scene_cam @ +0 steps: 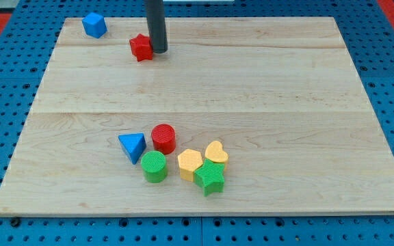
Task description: Make a diagonal line with the green star red star and blue cube
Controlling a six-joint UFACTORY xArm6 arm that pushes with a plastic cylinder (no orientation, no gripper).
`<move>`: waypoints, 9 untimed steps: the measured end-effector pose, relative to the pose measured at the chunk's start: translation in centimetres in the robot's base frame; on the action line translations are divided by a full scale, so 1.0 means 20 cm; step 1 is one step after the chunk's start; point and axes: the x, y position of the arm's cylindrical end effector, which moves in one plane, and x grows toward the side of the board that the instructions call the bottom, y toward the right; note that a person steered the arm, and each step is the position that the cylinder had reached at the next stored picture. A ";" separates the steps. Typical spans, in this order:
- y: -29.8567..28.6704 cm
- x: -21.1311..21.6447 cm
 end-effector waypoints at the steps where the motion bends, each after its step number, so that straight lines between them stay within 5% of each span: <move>1: 0.35 0.44; 2: 0.84 0.90; 3: 0.96 1.47; 4: 0.82 1.60; 7: 0.49 1.09; 8: 0.65 1.09; 9: 0.79 1.45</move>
